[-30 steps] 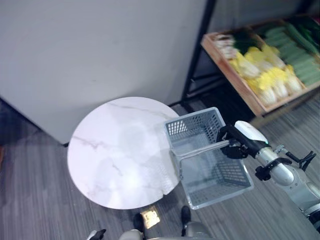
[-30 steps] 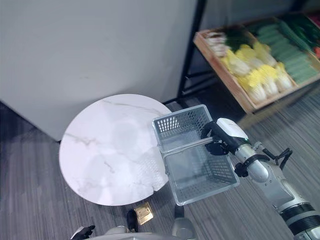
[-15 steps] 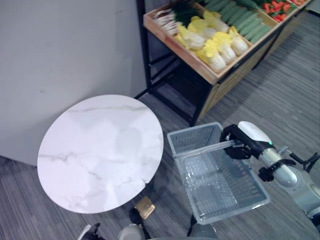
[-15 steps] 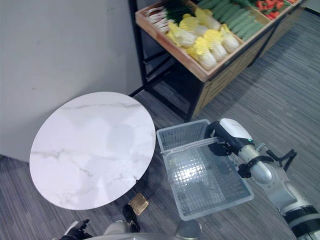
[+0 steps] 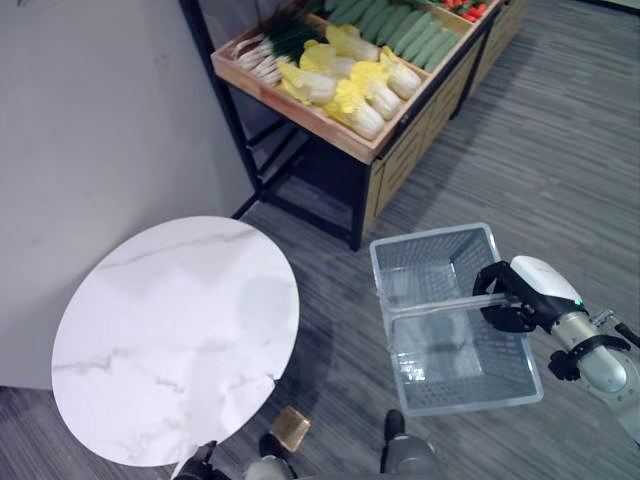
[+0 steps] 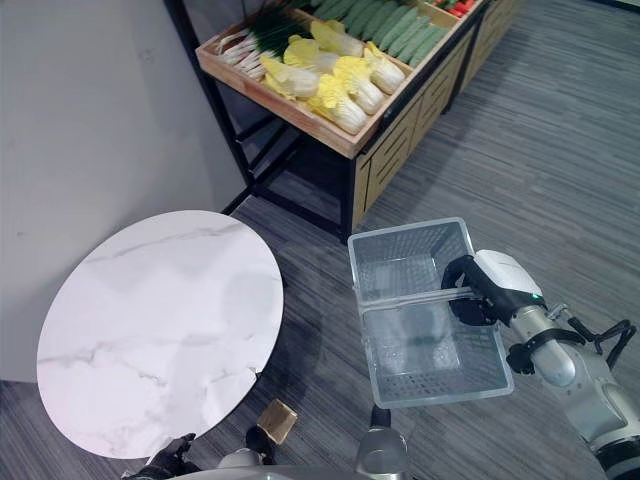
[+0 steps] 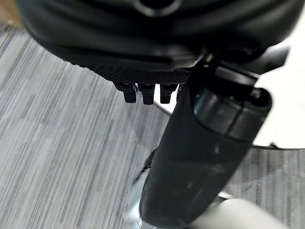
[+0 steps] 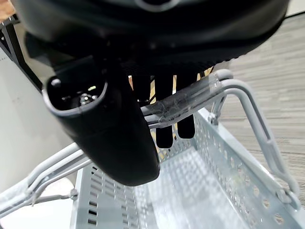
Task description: Get the vegetables into the basket
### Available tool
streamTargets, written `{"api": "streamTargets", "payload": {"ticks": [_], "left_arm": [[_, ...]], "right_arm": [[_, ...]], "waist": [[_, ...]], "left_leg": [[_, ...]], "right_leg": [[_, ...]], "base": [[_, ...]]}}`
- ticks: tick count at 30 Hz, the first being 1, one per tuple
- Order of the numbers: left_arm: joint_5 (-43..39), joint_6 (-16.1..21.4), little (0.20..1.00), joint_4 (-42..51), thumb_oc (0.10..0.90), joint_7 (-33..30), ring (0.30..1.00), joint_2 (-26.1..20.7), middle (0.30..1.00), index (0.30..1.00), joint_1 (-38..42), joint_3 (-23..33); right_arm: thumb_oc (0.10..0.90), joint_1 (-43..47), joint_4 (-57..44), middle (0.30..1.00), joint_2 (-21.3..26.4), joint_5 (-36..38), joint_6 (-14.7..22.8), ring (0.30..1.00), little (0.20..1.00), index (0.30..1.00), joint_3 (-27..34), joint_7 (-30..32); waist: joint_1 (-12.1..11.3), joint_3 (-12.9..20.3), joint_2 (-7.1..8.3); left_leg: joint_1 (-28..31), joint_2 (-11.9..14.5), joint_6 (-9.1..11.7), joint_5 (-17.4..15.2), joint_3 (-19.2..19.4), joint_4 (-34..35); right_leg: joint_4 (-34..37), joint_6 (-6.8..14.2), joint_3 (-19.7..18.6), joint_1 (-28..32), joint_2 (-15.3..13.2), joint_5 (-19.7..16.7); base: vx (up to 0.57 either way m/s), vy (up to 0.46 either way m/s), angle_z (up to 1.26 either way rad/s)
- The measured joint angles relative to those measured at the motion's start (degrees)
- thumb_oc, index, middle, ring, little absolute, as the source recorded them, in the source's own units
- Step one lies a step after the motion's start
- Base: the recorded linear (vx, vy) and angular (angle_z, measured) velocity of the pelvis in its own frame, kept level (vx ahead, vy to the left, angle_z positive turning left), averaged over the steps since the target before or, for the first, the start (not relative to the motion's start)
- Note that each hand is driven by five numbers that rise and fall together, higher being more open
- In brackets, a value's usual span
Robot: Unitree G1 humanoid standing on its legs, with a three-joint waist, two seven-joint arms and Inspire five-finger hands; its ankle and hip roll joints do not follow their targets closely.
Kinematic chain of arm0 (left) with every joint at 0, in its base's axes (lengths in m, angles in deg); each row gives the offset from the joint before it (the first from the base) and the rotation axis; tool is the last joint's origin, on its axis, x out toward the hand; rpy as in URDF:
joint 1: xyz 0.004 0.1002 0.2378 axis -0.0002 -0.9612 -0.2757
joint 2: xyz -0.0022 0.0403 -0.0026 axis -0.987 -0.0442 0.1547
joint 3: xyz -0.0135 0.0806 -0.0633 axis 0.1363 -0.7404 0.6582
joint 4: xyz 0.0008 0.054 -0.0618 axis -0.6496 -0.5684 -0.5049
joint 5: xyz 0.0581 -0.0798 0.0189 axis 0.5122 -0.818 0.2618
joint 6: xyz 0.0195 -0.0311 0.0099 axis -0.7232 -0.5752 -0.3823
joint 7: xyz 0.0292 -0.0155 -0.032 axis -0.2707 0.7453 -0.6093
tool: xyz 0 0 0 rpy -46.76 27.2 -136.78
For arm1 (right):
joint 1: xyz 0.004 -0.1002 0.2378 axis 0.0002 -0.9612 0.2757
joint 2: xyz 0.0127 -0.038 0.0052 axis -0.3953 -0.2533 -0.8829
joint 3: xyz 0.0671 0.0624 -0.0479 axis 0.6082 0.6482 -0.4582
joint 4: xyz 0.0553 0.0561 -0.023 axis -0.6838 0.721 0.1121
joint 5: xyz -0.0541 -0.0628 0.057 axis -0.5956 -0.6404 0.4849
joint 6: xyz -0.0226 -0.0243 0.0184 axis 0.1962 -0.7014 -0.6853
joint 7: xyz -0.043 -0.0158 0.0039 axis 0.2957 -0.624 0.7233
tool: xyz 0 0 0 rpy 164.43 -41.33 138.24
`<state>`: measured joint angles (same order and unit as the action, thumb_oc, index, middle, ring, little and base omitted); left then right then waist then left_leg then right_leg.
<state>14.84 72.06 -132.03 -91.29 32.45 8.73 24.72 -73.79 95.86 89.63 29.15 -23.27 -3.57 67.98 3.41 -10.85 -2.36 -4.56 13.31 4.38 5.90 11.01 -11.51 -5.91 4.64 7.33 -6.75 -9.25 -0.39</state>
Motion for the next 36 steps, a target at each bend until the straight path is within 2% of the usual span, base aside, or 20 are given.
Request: {"api": "streamTargets", "payload": {"ticks": [1, 2, 3, 5, 6, 8, 10, 12, 18, 22, 23, 25, 26, 27, 28, 30, 31, 33, 35, 36], "left_arm": [[-0.2, 0.1, 1.000, 0.0, 0.900, -0.3, 1.000, 0.1, 1.000, 1.000, 0.2, 0.0], [-0.5, 0.6, 1.000, 0.2, 0.900, -0.8, 1.000, 0.6, 1.000, 1.000, 0.2, 0.4], [-0.7, 0.9, 1.000, 0.1, 0.900, -0.8, 1.000, 0.8, 1.000, 1.000, 0.3, 0.6], [-1.1, 1.1, 1.000, 0.4, 0.900, -1.0, 1.000, 1.3, 1.000, 1.000, 0.7, 0.9], [-1.1, 1.1, 1.000, 1.3, 0.900, -1.1, 1.000, 1.2, 1.000, 1.000, 0.7, 0.9], [-1.1, 1.6, 1.000, 1.7, 0.900, -1.3, 1.000, 0.8, 1.000, 1.000, 0.8, 0.9], [-1.1, 1.8, 1.000, 1.5, 0.900, -1.4, 1.000, 0.4, 1.000, 1.000, 1.1, 1.0], [-1.1, 2.2, 1.000, 1.3, 0.900, -1.3, 1.000, 0.2, 1.000, 1.000, 0.9, 1.8], [-0.8, 2.2, 1.000, 1.1, 0.900, -1.1, 1.000, 0.1, 1.000, 1.000, 2.0, 0.1], [0.3, 2.1, 1.000, -0.7, 0.900, -1.1, 1.000, -0.6, 1.000, 1.000, 3.0, 0.2], [0.4, 2.1, 1.000, -1.0, 0.900, -1.2, 1.000, -1.5, 1.000, 1.000, 3.1, 0.2], [1.5, 1.9, 1.000, -1.5, 0.900, -1.2, 1.000, -2.8, 1.000, 1.000, 3.5, 0.2], [1.7, 1.7, 1.000, -1.2, 0.900, -1.3, 1.000, -3.3, 1.000, 1.000, 3.4, 0.2], [1.9, 1.7, 1.000, -0.9, 0.900, -1.5, 1.000, -3.7, 1.000, 1.000, 3.1, 0.1], [2.4, 1.7, 1.000, 0.3, 0.900, -2.0, 1.000, -3.8, 1.000, 1.000, 2.7, 0.2], [2.4, 1.3, 1.000, 1.3, 0.900, -2.5, 1.000, -4.2, 1.000, 1.000, 2.5, 0.2], [2.4, 1.1, 1.000, 1.5, 0.900, -2.5, 1.000, -4.5, 1.000, 1.000, 2.4, 0.1], [2.4, 1.0, 1.000, 1.6, 0.900, -2.6, 1.000, -5.2, 1.000, 1.000, 2.0, 0.1], [2.2, 0.8, 1.000, 2.5, 0.900, -3.1, 1.000, -5.7, 1.000, 1.000, 2.5, 0.3], [2.2, 1.2, 1.000, 6.2, 0.900, -3.3, 1.000, -4.3, 1.000, 1.000, 3.1, 0.4]], "right_arm": [[0.400, 0.9, 1.0, 0.300, -0.1, -0.1, 0.0, 0.300, 0.300, 0.300, -0.5, 0.3], [0.400, 1.9, 1.4, 0.300, 0.7, -0.2, -0.1, 0.300, 0.300, 0.300, -0.6, 0.3], [0.400, 2.6, 2.2, 0.300, 0.6, -0.2, -0.1, 0.300, 0.300, 0.300, -0.6, 0.5], [0.400, 2.5, 3.4, 0.300, 0.8, -0.2, -0.3, 0.300, 0.300, 0.300, -0.8, 0.5], [0.400, 2.8, 5.1, 0.300, -0.9, -0.2, -0.4, 0.300, 0.300, 0.300, -1.6, 0.5], [0.400, 2.8, 5.0, 0.300, -1.9, -0.3, -0.4, 0.300, 0.300, 0.300, -2.8, 0.5], [0.400, 2.2, 5.1, 0.300, -3.2, -0.3, -0.4, 0.300, 0.300, 0.300, -3.2, 0.4], [0.400, 1.5, 5.2, 0.300, -3.3, -0.3, -0.3, 0.300, 0.300, 0.300, -3.3, 0.4], [0.400, -0.1, 7.6, 0.300, -6.2, -0.3, -0.3, 0.300, 0.300, 0.300, -2.3, 0.6], [0.400, -1.1, 10.7, 0.300, -11.2, -0.3, -0.5, 0.300, 0.300, 0.300, -1.5, 1.8], [0.400, -1.2, 11.4, 0.300, -12.5, -0.4, -1.0, 0.300, 0.300, 0.300, -2.1, 1.9], [0.400, -1.3, 12.9, 0.300, -14.4, -0.4, -1.4, 0.300, 0.300, 0.300, -2.0, 2.4], [0.400, -1.3, 13.5, 0.300, -15.0, -0.4, -1.7, 0.300, 0.300, 0.300, -2.1, 2.5], [0.400, -1.3, 14.1, 0.300, -15.0, -0.4, -1.9, 0.300, 0.300, 0.300, -2.3, 2.6], [0.400, -0.9, 14.6, 0.300, -15.0, -0.4, -2.5, 0.300, 0.300, 0.300, -2.4, 2.8], [0.400, -0.8, 14.2, 0.300, -15.0, -0.7, -2.4, 0.300, 0.300, 0.300, -2.4, 2.9], [0.400, -0.7, 13.9, 0.300, -15.0, -0.8, -2.4, 0.300, 0.300, 0.300, -2.4, 3.0], [0.400, -0.1, 13.8, 0.300, -15.0, -0.8, -2.3, 0.300, 0.300, 0.300, -2.4, 3.4], [0.400, -0.1, 14.6, 0.300, -15.5, -0.8, -2.5, 0.300, 0.300, 0.300, -2.3, 4.5], [0.400, -0.1, 15.3, 0.300, -14.8, -0.8, -3.2, 0.300, 0.300, 0.300, -2.3, 4.5]], "waist": [[-0.9, 0.0, 0.81], [-1.2, 0.0, 0.65], [-1.1, 0.0, 0.47], [-0.8, -0.1, -0.60], [-1.3, -0.4, -0.85], [-2.4, -1.7, 1.89], [-2.4, -2.5, 3.60], [-2.2, -2.4, 3.83], [-1.9, -2.2, 3.46], [-1.4, -1.9, 5.78], [-1.0, -0.9, 7.12], [-0.6, -0.3, 8.52], [-0.7, -0.1, 8.93], [-1.0, 0.1, 9.09], [-2.1, 0.2, 7.69], [-2.4, 0.3, 6.41], [-2.5, 0.3, 6.42], [-2.6, 0.5, 7.08], [-1.8, 0.9, 8.37], [-1.2, 0.0, 5.22]], "left_leg": [[-0.7, -2.0, 0.9, -2.3, -5.7, -0.8], [0.1, -4.4, 2.4, -4.5, -9.6, 4.5], [0.3, -5.8, 2.4, -4.9, -11.3, 7.6], [0.0, -7.4, 1.2, -4.1, -12.7, 10.7], [1.4, -8.8, -0.1, -7.5, -15.5, 12.4], [1.9, -11.8, -2.0, -9.5, -18.2, 10.9], [2.4, -13.2, -2.3, -9.5, -17.0, 9.4], [3.3, -13.8, -2.4, -9.9, -14.9, 8.9], [2.9, -14.1, -3.6, -13.5, -14.4, 4.9], [2.7, -15.1, -5.4, -15.9, -11.4, 2.6], [2.2, -15.6, -5.3, -16.3, -9.8, 1.9], [1.4, -16.1, -5.9, -16.8, -8.4, 0.2], [1.3, -15.9, -5.9, -16.6, -7.6, 0.1], [1.5, -15.2, -6.1, -16.4, -6.2, 0.2], [2.3, -12.9, -5.9, -15.9, -2.7, 1.2], [4.5, -10.3, -5.4, -14.6, 0.5, 3.6], [6.1, -10.0, -5.3, -13.4, 1.6, 5.8], [7.4, -10.4, -4.7, -12.8, 2.8, 7.7], [7.7, -11.2, -3.5, -12.4, 2.5, 7.9], [8.1, -8.7, -1.8, -11.1, 0.3, 9.0]], "right_leg": [[1.1, -0.5, -2.1, -0.4, -1.1, -0.6], [3.3, -0.4, -4.7, -1.0, -1.4, -2.2], [4.3, 0.0, -5.1, -1.2, -1.4, -3.0], [5.6, 0.5, -5.8, -1.5, -0.1, -4.0], [5.9, 0.9, -7.9, -2.1, 1.7, -4.4], [5.8, 1.1, -11.9, -3.0, 1.3, -5.7], [6.1, 1.8, -12.7, -3.3, 0.5, -7.4], [7.3, 2.2, -12.1, -2.8, -0.1, -8.2], [6.7, 2.5, -14.2, -2.9, 0.6, -8.3], [6.2, 3.3, -18.1, -3.9, 0.6, -9.2], [6.1, 3.2, -19.8, -5.2, 0.5, -9.4], [5.7, 2.1, -20.6, -6.2, 0.2, -9.2], [5.5, 0.7, -20.4, -6.5, 0.1, -8.6], [5.9, 0.6, -18.7, -6.6, -0.3, -6.3], [4.1, 1.5, -11.5, -7.8, -0.8, -1.9], [0.8, 2.4, -3.7, -8.2, -1.6, -2.5], [0.8, 3.0, -1.0, -7.1, -2.5, -2.9], [1.4, 3.9, 0.3, -5.0, -4.0, -3.9], [3.5, 3.5, 0.0, -1.8, -4.5, -7.2], [6.1, 2.2, 0.7, -0.7, -1.5, -8.2]], "base": [[0.05, -0.028, -0.84], [0.09, -0.022, -0.84], [0.06, 0.010, -0.74], [0.10, 0.019, -0.56], [0.11, 0.042, -0.77], [0.07, 0.078, -1.07], [0.03, 0.095, -0.89], [0.07, 0.223, -0.56], [0.03, 0.239, -0.27], [-0.01, 0.173, -0.45], [0.01, 0.153, -0.54], [0.01, 0.072, -0.44], [0.02, 0.017, -0.38], [0.03, 0.002, -0.85], [0.03, -0.011, -1.00], [0.03, -0.041, -0.90], [0.02, -0.035, -0.63], [0.05, -0.075, -0.38], [0.13, -0.154, -0.10], [0.23, -0.302, -0.09]]}}
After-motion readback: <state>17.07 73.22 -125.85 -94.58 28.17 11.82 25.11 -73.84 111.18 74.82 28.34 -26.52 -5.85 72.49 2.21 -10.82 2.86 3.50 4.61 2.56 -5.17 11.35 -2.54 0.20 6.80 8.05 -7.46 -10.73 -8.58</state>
